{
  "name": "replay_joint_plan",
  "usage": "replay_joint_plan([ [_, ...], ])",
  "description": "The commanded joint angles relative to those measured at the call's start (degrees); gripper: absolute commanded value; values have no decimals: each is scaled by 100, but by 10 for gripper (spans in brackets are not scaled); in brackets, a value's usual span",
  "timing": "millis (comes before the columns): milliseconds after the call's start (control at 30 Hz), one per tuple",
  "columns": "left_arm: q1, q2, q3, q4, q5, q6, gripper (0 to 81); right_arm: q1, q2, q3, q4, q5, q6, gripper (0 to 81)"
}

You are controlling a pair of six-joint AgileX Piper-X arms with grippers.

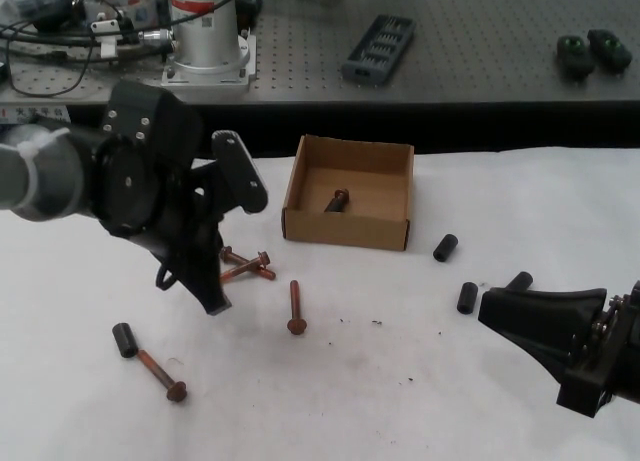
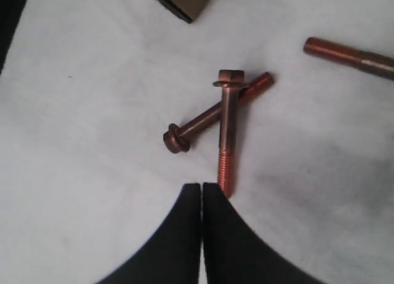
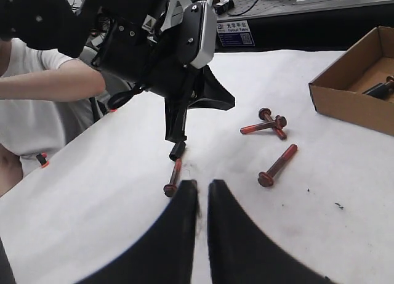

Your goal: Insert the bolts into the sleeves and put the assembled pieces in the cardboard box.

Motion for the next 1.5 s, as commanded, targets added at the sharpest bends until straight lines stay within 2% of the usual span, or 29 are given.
replay_joint_plan([
  [0,-89,-9,-52,140,-49,-58,6,20,-46,-72,-5,-32,-54,71],
  [67,-151,-22,-52,409,-210,272,6,20,-46,-72,-5,-32,-54,71],
  [200,-202,-22,-52,1358,-746,1516,6,20,-46,-72,-5,-32,-54,71],
  [267,-202,-22,-52,1659,-866,1738,6,20,-46,-72,-5,-32,-54,71],
  [767,-284,-34,-52,3016,-878,1365,6,20,-46,-72,-5,-32,-54,71],
  [1200,-423,-47,-52,3455,-878,1148,8,20,-46,-72,-5,-32,-54,71],
  [1267,-421,-47,-52,3455,-854,1148,64,20,-46,-72,-5,-32,-54,71],
  [1433,-421,-47,-52,3455,-856,1162,359,20,-46,-72,-5,-32,-54,71],
  [1467,-421,-47,-52,3455,-837,1162,393,20,-46,-72,-5,-32,-54,71],
])
